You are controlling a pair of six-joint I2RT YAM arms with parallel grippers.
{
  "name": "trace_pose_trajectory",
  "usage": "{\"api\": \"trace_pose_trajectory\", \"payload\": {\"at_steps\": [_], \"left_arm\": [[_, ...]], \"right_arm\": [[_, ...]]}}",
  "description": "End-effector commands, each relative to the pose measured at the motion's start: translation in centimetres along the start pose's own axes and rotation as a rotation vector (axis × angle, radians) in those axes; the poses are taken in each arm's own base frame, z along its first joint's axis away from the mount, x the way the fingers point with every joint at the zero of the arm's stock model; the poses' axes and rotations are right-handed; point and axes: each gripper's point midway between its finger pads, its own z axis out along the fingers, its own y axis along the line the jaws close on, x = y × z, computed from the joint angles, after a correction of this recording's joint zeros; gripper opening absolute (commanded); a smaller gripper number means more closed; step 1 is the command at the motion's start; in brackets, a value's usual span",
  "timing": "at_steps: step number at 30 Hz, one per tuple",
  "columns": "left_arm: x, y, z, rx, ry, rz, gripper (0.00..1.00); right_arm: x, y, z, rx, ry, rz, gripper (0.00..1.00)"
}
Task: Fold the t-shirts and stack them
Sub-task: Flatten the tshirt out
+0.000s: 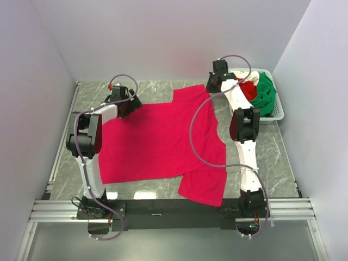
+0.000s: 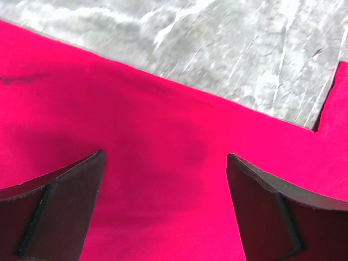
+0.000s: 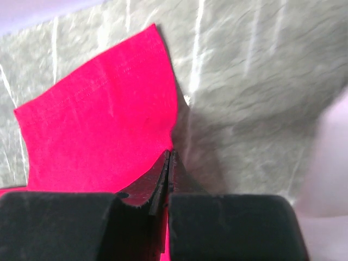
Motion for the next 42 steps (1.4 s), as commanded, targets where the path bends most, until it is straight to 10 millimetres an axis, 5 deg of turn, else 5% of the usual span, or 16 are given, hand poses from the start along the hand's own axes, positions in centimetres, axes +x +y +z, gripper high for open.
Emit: {"api": "trace_pose_trajectory", "payload": {"at_steps": [1, 4, 6, 7, 10, 13, 18, 19, 21, 25, 32, 36, 42], "left_arm": [[-1.4, -1.3, 0.7, 0.034, -0.013, 0.027, 0.99], [-1.9, -2.0, 1.1, 0.056, -0.014, 0.034, 0.99], [-2.4, -3.0, 0.9, 0.097, -0.022, 0.034, 0.99], [-2.8, -3.4, 0.7, 0.109, -0.030, 0.035, 0.99], [-4.5, -4.8, -0.9, 0.136, -0.069, 0.043, 0.99], [-5.6, -5.5, -2.6, 0.149, -0.102, 0.050, 0.99], [-6.1, -5.0, -7.2, 0.136, -0.168, 0.054, 0.99], [-6.4, -4.8, -8.5, 0.121, -0.192, 0.055, 0.99], [-4.9, -1.8, -9.0, 0.016, -0.177, 0.051, 0.99], [-3.0, 1.9, -10.6, -0.101, -0.180, 0.065, 0.99], [0.5, 4.8, -9.6, -0.160, -0.104, 0.077, 0.99], [0.9, 5.1, -8.5, -0.169, -0.077, 0.088, 0.99], [1.5, 5.5, -6.1, -0.175, -0.031, 0.099, 0.99]], "right_arm": [[-3.8, -0.6, -0.3, -0.023, -0.105, 0.047, 0.00], [-4.1, -0.6, -0.4, -0.045, -0.107, 0.055, 0.00], [-4.3, -0.6, -0.5, -0.056, -0.109, 0.054, 0.12], [-4.4, -0.5, -0.6, -0.060, -0.112, 0.044, 0.33], [-4.6, -0.2, -1.2, -0.084, -0.120, 0.014, 0.65], [-4.9, 0.7, -2.8, -0.125, -0.132, -0.029, 0.74], [-5.7, 3.2, -7.2, -0.157, -0.197, -0.116, 0.76], [-4.2, 3.1, -7.1, -0.143, -0.172, -0.140, 0.76], [-4.4, 4.9, -9.7, -0.164, -0.214, -0.176, 0.76], [-0.3, 5.7, -11.2, -0.163, -0.180, -0.218, 0.76], [6.6, 6.9, -13.2, -0.177, -0.085, -0.245, 0.76], [10.6, 5.8, -12.4, -0.157, -0.004, -0.232, 0.76], [13.5, 4.9, -10.9, -0.136, 0.080, -0.208, 0.75]]}}
